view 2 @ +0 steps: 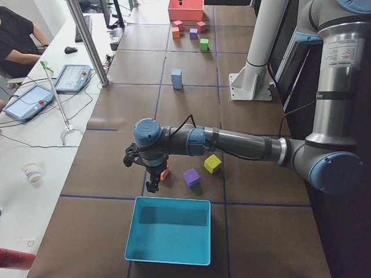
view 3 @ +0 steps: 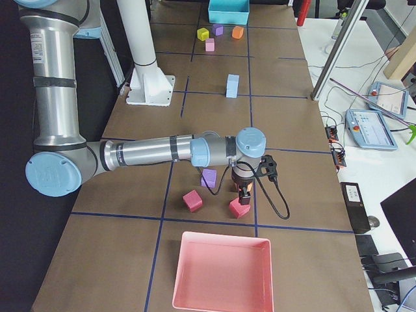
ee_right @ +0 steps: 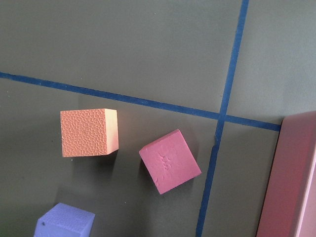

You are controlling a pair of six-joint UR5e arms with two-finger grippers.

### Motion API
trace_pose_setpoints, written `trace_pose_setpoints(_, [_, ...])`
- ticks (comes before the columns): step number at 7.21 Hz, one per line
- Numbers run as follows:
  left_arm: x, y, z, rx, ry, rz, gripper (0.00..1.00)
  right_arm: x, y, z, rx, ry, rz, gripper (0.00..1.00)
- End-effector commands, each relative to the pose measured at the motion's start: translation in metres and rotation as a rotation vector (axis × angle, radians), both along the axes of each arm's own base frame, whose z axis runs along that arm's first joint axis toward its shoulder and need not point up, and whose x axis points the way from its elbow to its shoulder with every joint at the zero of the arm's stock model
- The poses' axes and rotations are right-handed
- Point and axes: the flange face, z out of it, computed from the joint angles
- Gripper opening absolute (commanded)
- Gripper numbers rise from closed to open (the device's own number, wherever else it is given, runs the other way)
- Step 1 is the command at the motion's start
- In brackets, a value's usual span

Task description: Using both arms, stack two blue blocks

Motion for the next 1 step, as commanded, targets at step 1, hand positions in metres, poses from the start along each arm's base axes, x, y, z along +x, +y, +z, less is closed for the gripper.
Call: trace_pose_setpoints(1, [-0.0002, 0.0006, 0.0002, -0.002, -0.001, 0.000, 1.00, -0.0006, -0.0001, -0.0023, 0.003, -0.002, 0.000, 1.00])
